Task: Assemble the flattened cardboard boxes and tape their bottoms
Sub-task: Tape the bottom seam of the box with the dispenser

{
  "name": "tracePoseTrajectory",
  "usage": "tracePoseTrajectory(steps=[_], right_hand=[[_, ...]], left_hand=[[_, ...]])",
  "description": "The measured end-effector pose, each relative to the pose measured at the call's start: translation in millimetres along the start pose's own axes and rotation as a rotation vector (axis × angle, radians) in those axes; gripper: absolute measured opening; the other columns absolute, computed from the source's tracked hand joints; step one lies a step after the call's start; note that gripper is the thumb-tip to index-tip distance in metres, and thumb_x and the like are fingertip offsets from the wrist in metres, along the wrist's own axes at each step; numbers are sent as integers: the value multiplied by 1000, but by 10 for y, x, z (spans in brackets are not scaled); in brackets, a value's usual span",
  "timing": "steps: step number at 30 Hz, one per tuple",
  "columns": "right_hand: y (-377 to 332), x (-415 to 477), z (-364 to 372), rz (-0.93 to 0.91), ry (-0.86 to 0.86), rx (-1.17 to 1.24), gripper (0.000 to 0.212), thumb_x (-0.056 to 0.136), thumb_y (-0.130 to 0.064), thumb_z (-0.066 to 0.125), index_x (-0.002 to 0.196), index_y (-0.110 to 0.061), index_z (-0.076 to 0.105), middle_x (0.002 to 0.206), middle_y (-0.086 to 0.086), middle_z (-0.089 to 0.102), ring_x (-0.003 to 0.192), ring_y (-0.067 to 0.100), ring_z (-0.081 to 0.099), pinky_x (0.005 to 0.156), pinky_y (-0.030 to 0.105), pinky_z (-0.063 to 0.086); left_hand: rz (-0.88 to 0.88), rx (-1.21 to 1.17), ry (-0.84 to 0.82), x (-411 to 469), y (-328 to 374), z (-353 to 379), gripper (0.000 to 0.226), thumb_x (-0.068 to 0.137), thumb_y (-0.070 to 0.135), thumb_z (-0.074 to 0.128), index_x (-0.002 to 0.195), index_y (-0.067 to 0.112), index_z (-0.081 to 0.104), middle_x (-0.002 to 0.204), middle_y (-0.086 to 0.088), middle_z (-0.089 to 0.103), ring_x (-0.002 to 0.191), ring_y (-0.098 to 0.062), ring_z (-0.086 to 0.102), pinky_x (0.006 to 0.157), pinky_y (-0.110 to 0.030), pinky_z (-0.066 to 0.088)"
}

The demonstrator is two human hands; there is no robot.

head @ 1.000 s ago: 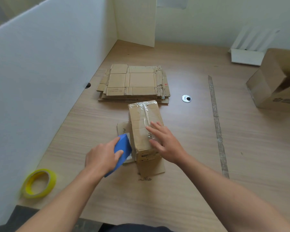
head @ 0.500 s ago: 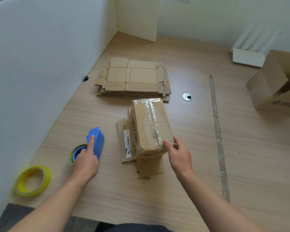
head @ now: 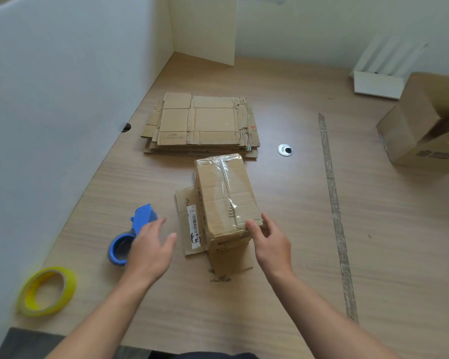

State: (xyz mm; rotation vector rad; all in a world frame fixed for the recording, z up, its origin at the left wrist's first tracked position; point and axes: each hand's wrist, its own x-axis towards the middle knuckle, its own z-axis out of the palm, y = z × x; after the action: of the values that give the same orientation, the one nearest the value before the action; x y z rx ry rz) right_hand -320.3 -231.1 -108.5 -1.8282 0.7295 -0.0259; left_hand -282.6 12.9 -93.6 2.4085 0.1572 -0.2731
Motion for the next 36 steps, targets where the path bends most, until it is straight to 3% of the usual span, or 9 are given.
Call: tracePoseTrajectory(steps=[3, 5, 8, 12, 17, 21, 28, 31, 36], right_hand=[[33, -9, 33, -63, -15, -43, 9, 95, -38, 64, 96, -31, 69, 82, -14, 71, 81, 6, 62, 68, 9, 41], [27, -10, 38, -86, -27, -53, 12, 96, -36, 62, 86, -36, 66, 76, -26, 68, 75, -5, 59, 66, 6, 40], [53, 7, 44, -71, -55, -5, 14, 98, -36, 58, 101, -31, 71, 82, -29, 68, 81, -14, 59, 68, 3, 38], [36, -31, 110, -50, -93, 26, 22, 100, -36, 56, 119, -32, 66, 104, -22, 70, 96, -12, 60, 76, 1, 39], [-11, -47, 31, 7, -114, 18, 18, 97, -35, 61, 113, -35, 67, 106, -15, 72, 105, 7, 65, 92, 27, 49], [-7, 24, -296, -12, -103, -130, 63, 95, -43, 62, 149, -17, 43, 145, 5, 54, 131, 20, 52, 112, 37, 39], [-244, 397, -549, -401, 39, -421, 75, 94, -39, 66, 155, -17, 29, 161, 9, 24, 151, 24, 15, 121, 35, 14], [-309, 551, -512, -325, -126, -545, 74, 93, -46, 64, 154, -18, 32, 154, 5, 40, 142, 23, 34, 115, 35, 28], [-290, 513, -461, -186, -65, -673, 85, 85, -68, 58, 152, -25, 30, 144, 7, 45, 134, 29, 41, 104, 44, 39]], left_hand=[[90, -108, -108, -118, 323, 129, 57, 96, 37, 59, 148, 20, 44, 147, 6, 48, 137, -12, 43, 113, -33, 34], [85, -228, -171, -148, 496, 238, 53, 95, 39, 62, 145, 30, 48, 141, 15, 53, 133, -5, 47, 111, -30, 38], [43, -330, -176, -141, 632, 408, 38, 91, 40, 67, 125, 50, 51, 115, 28, 66, 112, 7, 58, 94, -16, 44], [-71, -318, -109, -87, 676, 585, 71, 89, 50, 65, 150, 30, 36, 129, 11, 64, 121, -14, 58, 100, -30, 45], [-52, -342, -69, -56, 649, 615, 61, 92, 42, 64, 148, 33, 39, 126, 11, 64, 118, -14, 57, 92, -27, 42], [17, -335, -229, 41, 566, 445, 61, 93, 29, 67, 148, 32, 42, 126, 12, 63, 118, -11, 58, 100, -29, 45], [228, 82, -561, 332, 531, 75, 59, 100, 20, 54, 154, 28, 32, 148, 8, 49, 133, -13, 47, 113, -33, 36], [238, 200, -433, 283, 561, 108, 59, 102, 31, 51, 156, 31, 27, 152, 4, 45, 137, -20, 45, 111, -33, 36], [74, 66, 52, -53, 548, 353, 49, 98, 39, 56, 140, 15, 48, 129, -10, 62, 119, -32, 55, 88, -38, 42]])
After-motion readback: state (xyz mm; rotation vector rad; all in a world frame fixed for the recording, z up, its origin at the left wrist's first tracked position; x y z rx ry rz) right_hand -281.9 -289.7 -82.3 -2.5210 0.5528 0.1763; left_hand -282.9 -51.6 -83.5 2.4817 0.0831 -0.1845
